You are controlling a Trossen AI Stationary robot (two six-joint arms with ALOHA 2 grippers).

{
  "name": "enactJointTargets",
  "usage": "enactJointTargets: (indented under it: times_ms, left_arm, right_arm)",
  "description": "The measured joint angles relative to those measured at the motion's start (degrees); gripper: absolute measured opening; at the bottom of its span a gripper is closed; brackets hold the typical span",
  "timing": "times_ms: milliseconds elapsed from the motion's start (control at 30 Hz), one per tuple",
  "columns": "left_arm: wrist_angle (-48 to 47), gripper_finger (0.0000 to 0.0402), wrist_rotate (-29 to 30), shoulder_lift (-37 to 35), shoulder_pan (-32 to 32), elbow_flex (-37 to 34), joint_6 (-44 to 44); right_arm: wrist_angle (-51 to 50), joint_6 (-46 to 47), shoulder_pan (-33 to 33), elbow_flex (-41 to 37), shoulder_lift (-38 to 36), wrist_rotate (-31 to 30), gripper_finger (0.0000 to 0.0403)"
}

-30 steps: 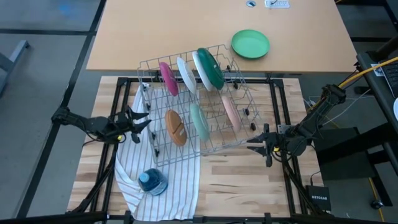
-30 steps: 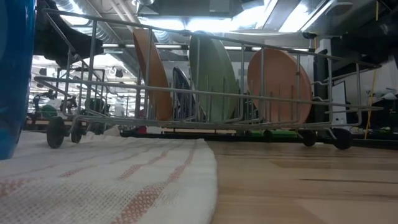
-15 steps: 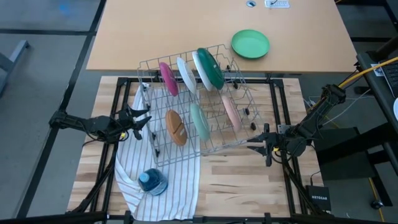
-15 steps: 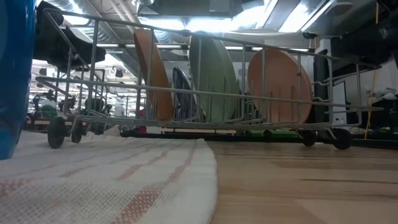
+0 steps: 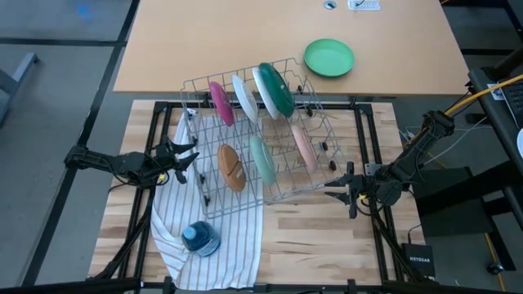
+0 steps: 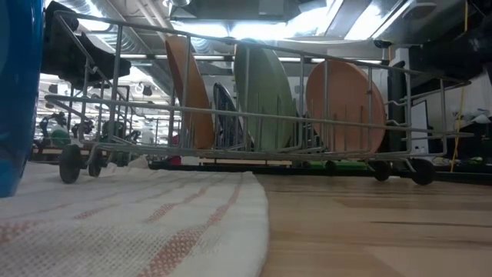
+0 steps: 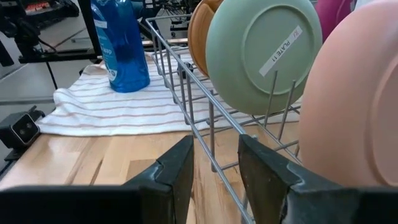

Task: Sort dishes
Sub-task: Return to Home Position

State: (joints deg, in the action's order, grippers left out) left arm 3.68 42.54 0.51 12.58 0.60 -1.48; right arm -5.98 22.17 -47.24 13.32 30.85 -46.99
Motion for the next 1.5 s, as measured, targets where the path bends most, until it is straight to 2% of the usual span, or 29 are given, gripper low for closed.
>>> enactJointTargets:
  times_ms: [300, 1267, 1500]
  left_arm:
    - [-0.02, 0.0157, 0.0, 0.0, 0.0, 0.0, 0.0]
    - [-0.09, 0.0157, 0.0, 0.0, 0.0, 0.0, 0.0]
    - [-0.09, 0.0157, 0.02, 0.01, 0.0, 0.0, 0.0]
  right_arm:
    - [-0.72, -8.16, 0.0, -0.22, 0.11, 0.51, 0.0129]
    - [-0.21, -8.95, 0.02, -0.09, 0.02, 1.56, 0.0129]
    - [-0.26, -8.95, 2.14, -0.09, -3.34, 2.46, 0.0129]
